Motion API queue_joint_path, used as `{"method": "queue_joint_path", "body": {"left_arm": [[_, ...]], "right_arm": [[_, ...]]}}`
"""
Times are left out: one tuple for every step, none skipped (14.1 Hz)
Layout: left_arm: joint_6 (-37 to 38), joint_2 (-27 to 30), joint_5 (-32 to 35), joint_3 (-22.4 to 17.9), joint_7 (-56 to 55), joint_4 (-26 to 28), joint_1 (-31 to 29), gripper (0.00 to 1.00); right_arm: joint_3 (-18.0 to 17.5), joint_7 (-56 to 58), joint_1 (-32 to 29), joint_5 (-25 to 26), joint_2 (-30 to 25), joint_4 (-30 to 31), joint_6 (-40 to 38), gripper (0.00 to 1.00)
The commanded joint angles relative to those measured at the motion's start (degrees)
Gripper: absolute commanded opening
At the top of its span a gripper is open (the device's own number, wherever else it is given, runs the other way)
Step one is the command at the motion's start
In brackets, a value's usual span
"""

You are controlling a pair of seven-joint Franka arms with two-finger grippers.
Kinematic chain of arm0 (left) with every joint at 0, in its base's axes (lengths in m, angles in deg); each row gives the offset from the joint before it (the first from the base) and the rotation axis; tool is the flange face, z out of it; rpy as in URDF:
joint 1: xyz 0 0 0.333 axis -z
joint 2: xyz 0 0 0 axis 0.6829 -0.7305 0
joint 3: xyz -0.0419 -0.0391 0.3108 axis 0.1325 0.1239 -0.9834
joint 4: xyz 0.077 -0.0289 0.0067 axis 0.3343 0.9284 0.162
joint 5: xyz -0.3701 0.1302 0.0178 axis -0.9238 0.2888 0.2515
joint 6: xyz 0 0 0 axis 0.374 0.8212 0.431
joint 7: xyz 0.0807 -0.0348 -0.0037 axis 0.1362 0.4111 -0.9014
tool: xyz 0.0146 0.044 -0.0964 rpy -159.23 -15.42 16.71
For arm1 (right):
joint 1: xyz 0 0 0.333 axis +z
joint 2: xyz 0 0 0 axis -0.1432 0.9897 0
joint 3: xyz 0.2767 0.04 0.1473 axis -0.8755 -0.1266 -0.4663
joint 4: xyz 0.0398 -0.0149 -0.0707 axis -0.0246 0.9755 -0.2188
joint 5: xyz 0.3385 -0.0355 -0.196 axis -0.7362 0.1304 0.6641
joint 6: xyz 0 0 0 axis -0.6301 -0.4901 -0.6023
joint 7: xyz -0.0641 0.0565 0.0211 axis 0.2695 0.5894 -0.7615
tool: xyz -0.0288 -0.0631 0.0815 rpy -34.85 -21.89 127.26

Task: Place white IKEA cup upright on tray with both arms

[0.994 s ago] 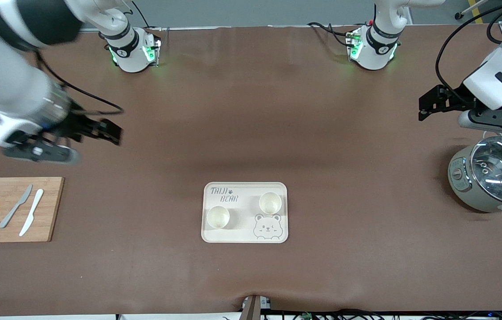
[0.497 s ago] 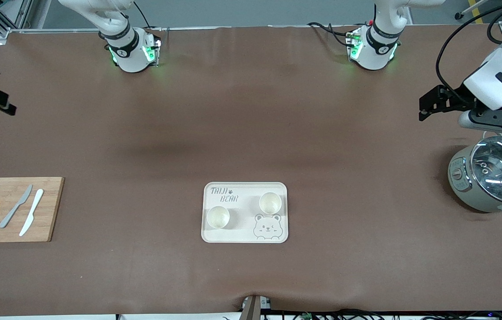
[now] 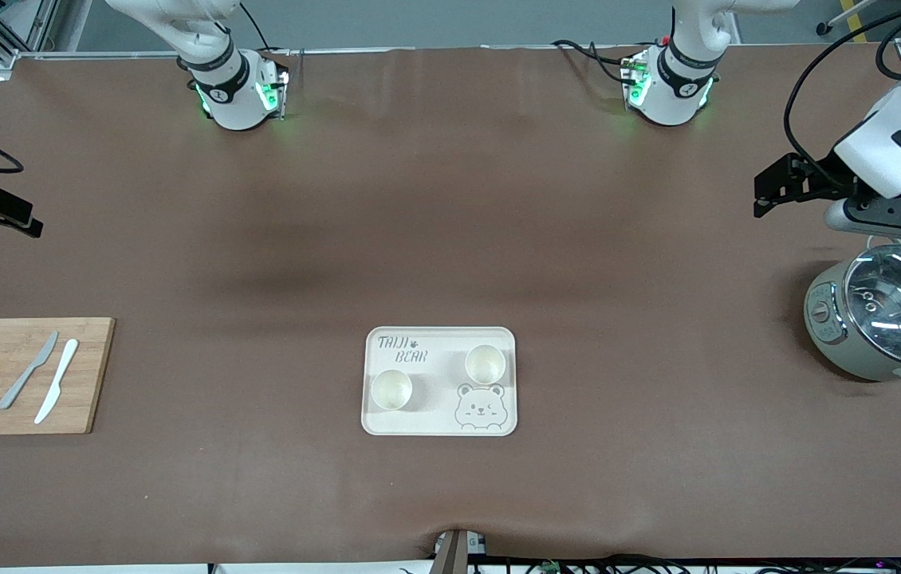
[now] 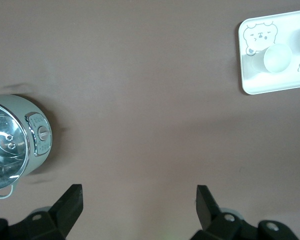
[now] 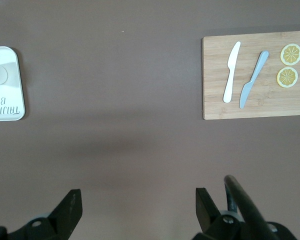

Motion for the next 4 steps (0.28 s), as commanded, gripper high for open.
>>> {"method": "queue_joint_path", "body": {"left_arm": [[0.23,0.67,1.32,-0.54,0.79,0.48,0.6,1.0],[0.23,0.67,1.32,-0.46,0.79,0.48,0.6,1.0],[0.23,0.58,1.32,-0.54,0.79,0.48,0.6,1.0],[0.31,0.58,1.32,-0.46,0.88,0.48,0.6,1.0]], "right_arm": [[-0.46,0.04,-0.33,0.83,-2.58,2.14,0.67,1.0],[-0.46,-0.05,-0.33,0.83,-2.58,2.14,0.67,1.0],[-0.46,-0.05,-0.33,0.74,-2.58,2.14,0.67,1.0],[-0.46,-0.05,-0.41,0.65,-2.58,2.14,0.59,1.0]]}}
